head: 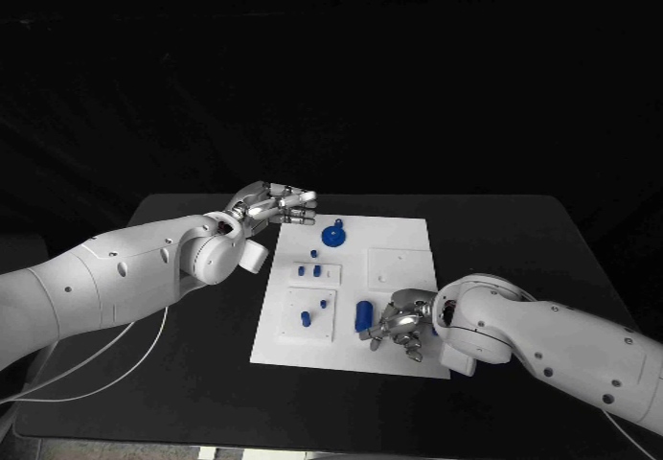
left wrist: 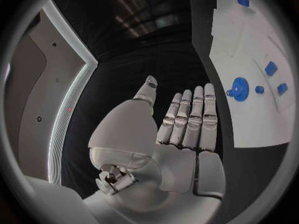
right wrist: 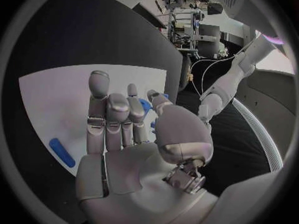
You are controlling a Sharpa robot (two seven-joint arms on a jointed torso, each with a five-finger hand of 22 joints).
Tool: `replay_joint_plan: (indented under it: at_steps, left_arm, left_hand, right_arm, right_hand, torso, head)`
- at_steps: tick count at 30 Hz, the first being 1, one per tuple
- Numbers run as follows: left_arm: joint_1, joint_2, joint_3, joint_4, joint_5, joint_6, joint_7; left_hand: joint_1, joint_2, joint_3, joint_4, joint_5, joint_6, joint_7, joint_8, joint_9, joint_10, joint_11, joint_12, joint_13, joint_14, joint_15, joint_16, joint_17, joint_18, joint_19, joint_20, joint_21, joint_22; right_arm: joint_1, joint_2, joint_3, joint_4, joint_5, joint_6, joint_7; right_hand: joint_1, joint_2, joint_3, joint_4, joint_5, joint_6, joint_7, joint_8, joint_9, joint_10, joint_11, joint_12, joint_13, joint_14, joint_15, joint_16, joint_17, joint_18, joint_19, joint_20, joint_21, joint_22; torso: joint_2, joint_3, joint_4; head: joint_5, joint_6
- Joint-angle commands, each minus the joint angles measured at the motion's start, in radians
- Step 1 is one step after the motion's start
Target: Assemble the parts on the task board
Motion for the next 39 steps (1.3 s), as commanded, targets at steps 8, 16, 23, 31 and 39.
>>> replay_joint_plan:
  at_steps: [8,16,23,31,39]
  left_arm:
    - [-0.001,0.002,0.001,0.002,0.004,0.015,0.007]
    - [-0.001,0.001,0.001,0.002,0.004,0.015,0.005]
    - [-0.001,0.000,0.001,0.002,0.004,0.016,0.004]
    - [-0.001,0.000,0.001,0.002,0.003,0.020,0.002]
    - [-0.001,-0.001,0.001,0.002,0.001,0.022,0.001]
  left_hand:
    - [-0.006,0.008,0.001,0.001,-0.001,-0.001,0.001,-0.001,0.000,-0.006,0.001,0.002,0.000,-0.001,0.004,-0.004,0.000,0.008,-0.001,0.006,0.000,0.001]
    - [-0.008,0.008,0.000,0.003,-0.001,-0.002,0.002,-0.001,0.000,-0.006,0.001,0.002,0.000,-0.002,0.004,-0.004,0.000,0.008,-0.001,0.006,0.000,0.001]
    - [-0.008,0.008,0.000,0.004,-0.001,-0.001,0.002,0.000,0.000,-0.006,0.001,0.002,0.000,-0.002,0.004,-0.004,0.000,0.008,-0.001,0.006,0.001,0.001]
    - [-0.006,0.008,0.000,0.004,-0.001,-0.002,0.002,-0.001,0.000,-0.006,0.001,0.002,0.000,-0.001,0.004,-0.004,0.000,0.008,-0.001,0.006,0.000,0.001]
    - [-0.005,0.007,0.001,0.003,-0.001,-0.002,0.002,-0.001,0.000,-0.007,0.001,0.002,0.000,-0.002,0.004,-0.004,0.000,0.008,-0.001,0.006,0.000,0.001]
  right_arm:
    - [-0.001,0.007,0.000,-0.008,-0.025,-0.044,-0.049]
    - [-0.001,0.012,0.000,-0.017,-0.025,-0.036,-0.067]
    - [-0.001,0.014,0.000,-0.024,-0.025,-0.025,-0.073]
    - [-0.001,0.015,0.000,-0.024,-0.015,-0.007,-0.056]
    - [-0.002,0.011,0.000,-0.019,-0.013,-0.011,-0.043]
  right_hand:
    - [-0.063,0.041,0.323,0.002,-0.263,0.016,-0.002,-0.002,0.000,0.010,-0.004,0.003,0.002,0.004,-0.007,0.001,-0.002,-0.018,0.040,-0.004,0.004,0.001]
    - [-0.093,0.042,0.368,-0.010,-0.261,0.023,-0.002,-0.003,0.001,0.013,-0.007,0.001,0.004,0.004,-0.006,0.000,-0.001,-0.021,0.040,-0.004,0.005,0.001]
    - [-0.112,0.031,0.452,-0.053,-0.204,0.025,-0.002,-0.003,0.009,0.012,-0.006,0.000,0.004,0.004,-0.005,-0.001,-0.006,-0.019,0.039,-0.002,0.003,0.000]
    - [-0.028,0.010,0.171,-0.114,0.024,0.028,-0.007,-0.003,0.016,0.014,-0.008,-0.001,0.003,0.004,-0.006,-0.001,-0.008,-0.021,0.040,-0.003,0.002,0.000]
    - [0.017,-0.002,0.052,-0.114,0.029,0.032,-0.009,-0.003,0.008,0.015,-0.008,-0.001,0.003,0.004,-0.007,0.001,-0.008,-0.021,0.039,-0.004,0.002,0.000]
  torso:
    - [0.000,-0.0002,-0.0002]
    - [0.000,-0.0011,0.0007]
    - [0.000,-0.0007,-0.0006]
    - [0.000,-0.0002,-0.0007]
    - [0.000,-0.0003,0.0006]
  head:
    - [0.001,-0.001]
    - [0.000,-0.002]
    - [0.001,-0.003]
    - [0.000,-0.002]
    - [0.000,-0.001]
